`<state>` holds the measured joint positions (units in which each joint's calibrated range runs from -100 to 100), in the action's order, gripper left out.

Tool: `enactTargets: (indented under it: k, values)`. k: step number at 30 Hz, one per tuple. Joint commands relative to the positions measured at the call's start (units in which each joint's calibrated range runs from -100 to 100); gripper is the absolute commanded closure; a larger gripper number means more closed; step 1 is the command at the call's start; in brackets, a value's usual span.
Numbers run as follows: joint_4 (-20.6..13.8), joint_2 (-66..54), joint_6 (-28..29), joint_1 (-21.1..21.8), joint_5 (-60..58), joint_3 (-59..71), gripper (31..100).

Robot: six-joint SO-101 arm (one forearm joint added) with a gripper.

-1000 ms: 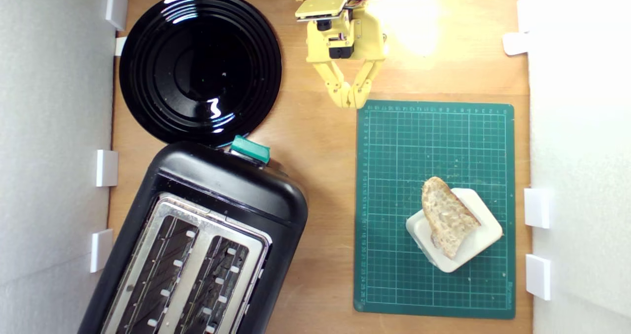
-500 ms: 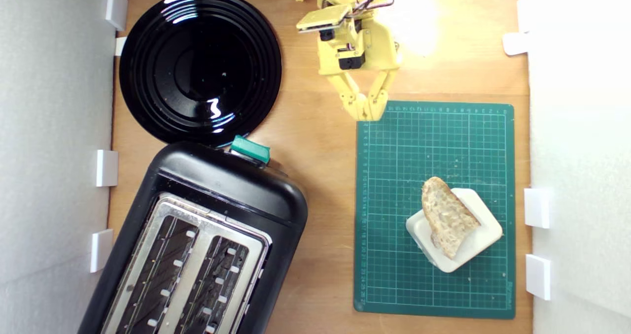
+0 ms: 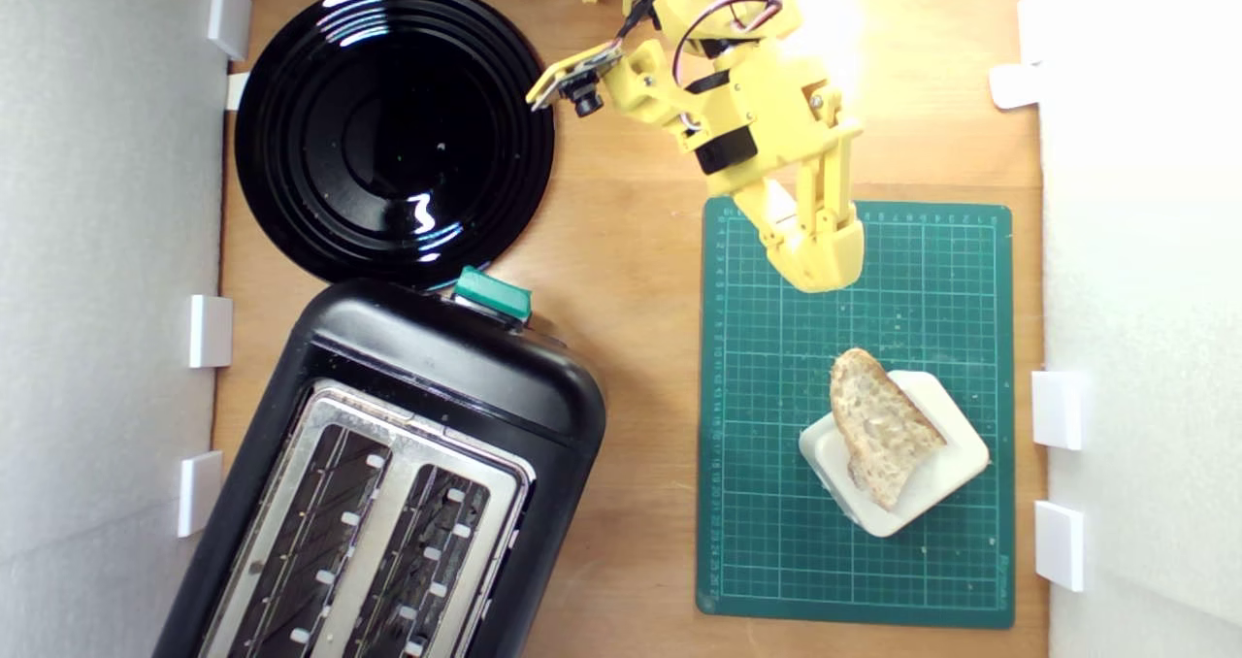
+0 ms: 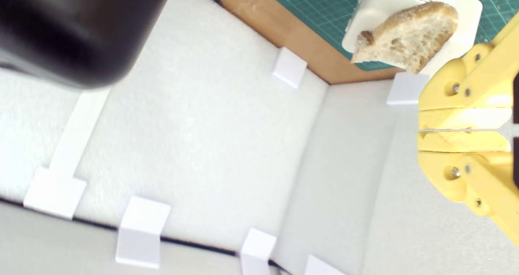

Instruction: Pick bread and place in toaster

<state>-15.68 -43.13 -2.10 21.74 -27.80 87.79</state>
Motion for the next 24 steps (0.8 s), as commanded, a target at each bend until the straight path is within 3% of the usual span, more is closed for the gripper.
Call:
enactTargets:
  k: [1,3,7,15,24]
  values:
    - [-6.2,5.6,2.4,0.0,-2.9,-2.2,89.9]
    - [-8.5,8.1,3.1,-0.1,-2.9,-2.3,87.4]
    - [-9.3,11.3,3.5,-2.3,-2.9,-2.4,80.2]
    - [-8.7,18.1,3.2,-3.0,-2.9,-2.3,78.4]
    - [-9.4,24.2,3.1,-4.1,-6.0,-2.6,61.2]
